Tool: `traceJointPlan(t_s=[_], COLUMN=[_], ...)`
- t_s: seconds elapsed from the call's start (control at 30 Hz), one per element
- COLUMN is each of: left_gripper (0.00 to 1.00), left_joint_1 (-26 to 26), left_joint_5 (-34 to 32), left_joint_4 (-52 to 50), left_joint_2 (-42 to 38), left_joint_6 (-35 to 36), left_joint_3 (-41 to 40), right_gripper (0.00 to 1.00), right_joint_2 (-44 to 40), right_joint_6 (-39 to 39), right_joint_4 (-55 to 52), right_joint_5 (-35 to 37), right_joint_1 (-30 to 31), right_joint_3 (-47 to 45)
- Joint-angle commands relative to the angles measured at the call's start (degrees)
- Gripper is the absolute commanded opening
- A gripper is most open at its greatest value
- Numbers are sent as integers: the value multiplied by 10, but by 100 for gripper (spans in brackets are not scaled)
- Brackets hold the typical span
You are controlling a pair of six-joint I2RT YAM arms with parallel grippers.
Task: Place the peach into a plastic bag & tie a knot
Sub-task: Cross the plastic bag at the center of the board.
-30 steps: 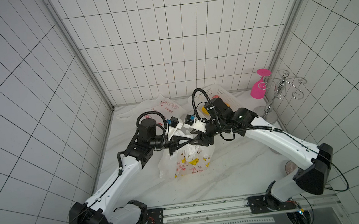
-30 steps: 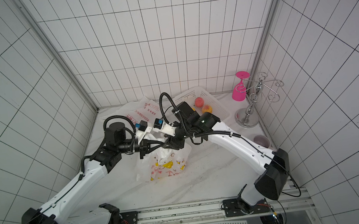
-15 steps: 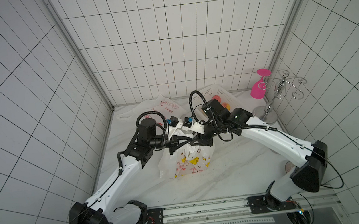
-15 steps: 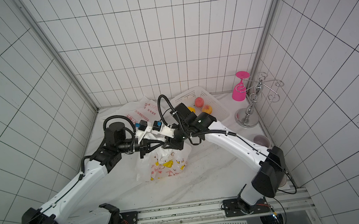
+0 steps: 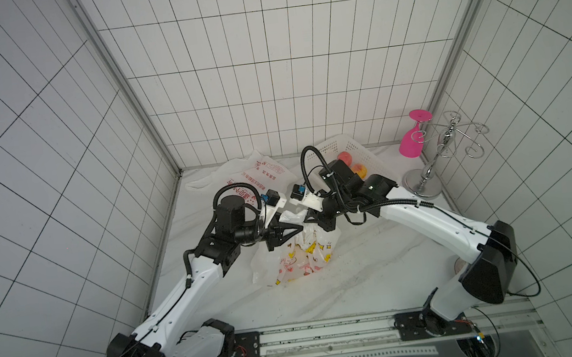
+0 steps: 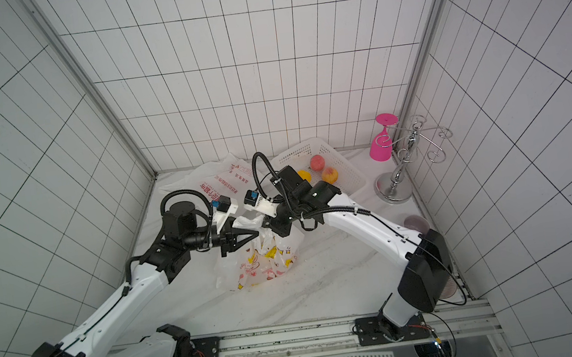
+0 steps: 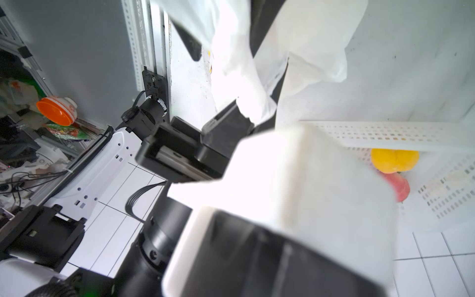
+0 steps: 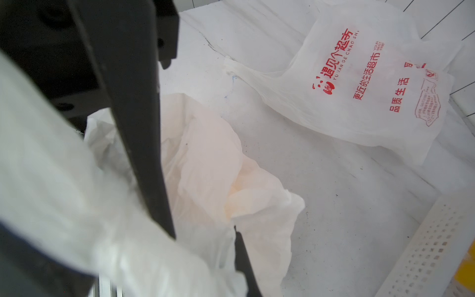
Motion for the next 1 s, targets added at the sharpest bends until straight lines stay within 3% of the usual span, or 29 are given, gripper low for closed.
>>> traceJointPlan(t_s=[0.0,0.17,0.23,0.37,0.57,0.67,0.77,0.97], left_gripper=[34,27,21,14,9,8,11,34], left_joint_1=[5,3,2,-31,-72,-82,-93,-78], left_joint_5=[-46,-43,-6,-3,-6,1,-3,-28], left_joint_4=[18,43,60,73,199,260,262,220], left_joint_2=[-34,-13,9,31,44,54,71,39], left_joint_6=[-5,-12,-18,-31,-107,-146,-148,-127], left_joint_3=[-40,-65,-59,-44,-50,-56,-58,-73], right_gripper=[0,0,1,3,6,11,15,10], right_joint_2=[-25,-41,-47,-53,-53,-65,-71,-79], right_joint_6=[17,71,111,167,224,254,270,310], right_joint_4=[38,103,155,239,385,508,570,628], right_joint_5=[-7,-13,7,60,162,161,127,33], right_joint_1=[-12,-16,-16,-4,30,30,23,-10], right_joint_3=[-37,-75,-99,-130,-190,-241,-257,-290])
